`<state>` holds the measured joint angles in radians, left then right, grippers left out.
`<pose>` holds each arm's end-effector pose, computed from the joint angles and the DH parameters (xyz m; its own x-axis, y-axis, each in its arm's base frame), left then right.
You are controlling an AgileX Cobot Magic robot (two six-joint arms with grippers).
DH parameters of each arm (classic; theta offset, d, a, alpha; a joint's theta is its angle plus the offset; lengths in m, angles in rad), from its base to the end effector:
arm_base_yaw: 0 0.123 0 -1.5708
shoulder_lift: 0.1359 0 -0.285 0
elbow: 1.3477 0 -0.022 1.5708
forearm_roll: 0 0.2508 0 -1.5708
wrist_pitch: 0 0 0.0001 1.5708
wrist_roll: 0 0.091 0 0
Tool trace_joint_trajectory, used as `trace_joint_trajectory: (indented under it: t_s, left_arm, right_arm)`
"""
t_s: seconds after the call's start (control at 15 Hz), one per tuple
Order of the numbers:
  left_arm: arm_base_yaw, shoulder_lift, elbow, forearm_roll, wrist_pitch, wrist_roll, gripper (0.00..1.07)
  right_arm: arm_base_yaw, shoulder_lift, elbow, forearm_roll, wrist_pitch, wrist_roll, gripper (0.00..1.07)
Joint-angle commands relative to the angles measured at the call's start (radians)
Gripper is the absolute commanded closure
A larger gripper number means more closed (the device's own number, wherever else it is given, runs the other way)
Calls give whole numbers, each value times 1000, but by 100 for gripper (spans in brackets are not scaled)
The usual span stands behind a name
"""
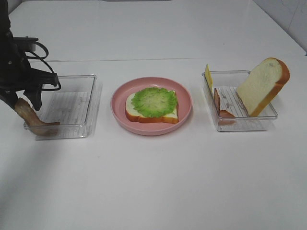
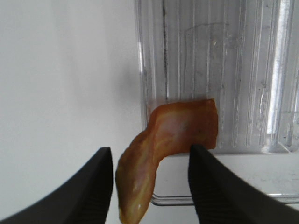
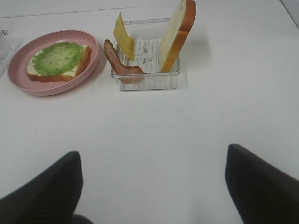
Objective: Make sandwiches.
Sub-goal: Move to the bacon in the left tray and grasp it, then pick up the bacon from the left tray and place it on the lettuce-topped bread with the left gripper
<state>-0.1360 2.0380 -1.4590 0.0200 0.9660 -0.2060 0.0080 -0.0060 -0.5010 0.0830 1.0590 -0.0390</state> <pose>0.3998 -0.0532 0.1683 -0.9917 -0.0595 -0.1139 -0.0592 0.9982 -0.0058 -0.0060 0.0065 0.2779 -0.4470 -0.0019 -0.8945 -0.0719 0.9968 0.0338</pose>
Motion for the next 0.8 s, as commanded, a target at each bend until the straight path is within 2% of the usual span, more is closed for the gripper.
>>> trace_joint_trajectory:
  t_s: [0.07,0.27,0.47,0.8]
  left_arm:
    - [1,10,6,-4,-2,-13,66]
    - [1,11,6,-10,-5,-14,88]
    - [1,11,6,-10,-12,-14,105]
    - [1,-28,-16,-38,-4,-4,107]
  right_arm:
    - [-4,-6,2,5,-5,-7,29]
    - [-4,-6,2,5,-5,-7,29]
    - [-4,-6,2,5,-5,-7,29]
    - [-4,-6,2,5,-5,-7,29]
